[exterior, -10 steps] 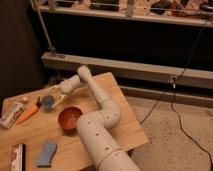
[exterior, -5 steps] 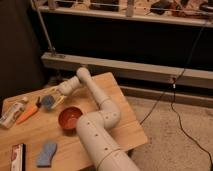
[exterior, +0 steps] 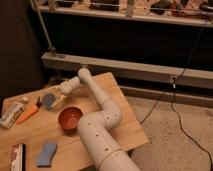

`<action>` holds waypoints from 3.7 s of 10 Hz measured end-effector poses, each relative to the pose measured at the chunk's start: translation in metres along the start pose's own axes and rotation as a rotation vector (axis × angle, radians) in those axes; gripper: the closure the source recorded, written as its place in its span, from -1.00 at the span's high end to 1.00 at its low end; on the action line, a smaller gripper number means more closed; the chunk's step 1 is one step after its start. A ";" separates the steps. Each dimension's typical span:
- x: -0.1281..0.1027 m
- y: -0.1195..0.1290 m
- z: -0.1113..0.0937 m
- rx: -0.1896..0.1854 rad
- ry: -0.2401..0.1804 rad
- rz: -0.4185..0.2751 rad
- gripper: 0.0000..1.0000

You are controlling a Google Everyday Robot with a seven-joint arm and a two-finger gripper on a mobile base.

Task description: Pick up the ceramic cup

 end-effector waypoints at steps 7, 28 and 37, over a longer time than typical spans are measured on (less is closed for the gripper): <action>0.007 0.001 -0.013 -0.025 0.028 -0.028 0.30; -0.004 -0.007 0.010 0.007 0.041 -0.005 0.30; -0.004 -0.009 0.021 0.026 0.049 0.003 0.30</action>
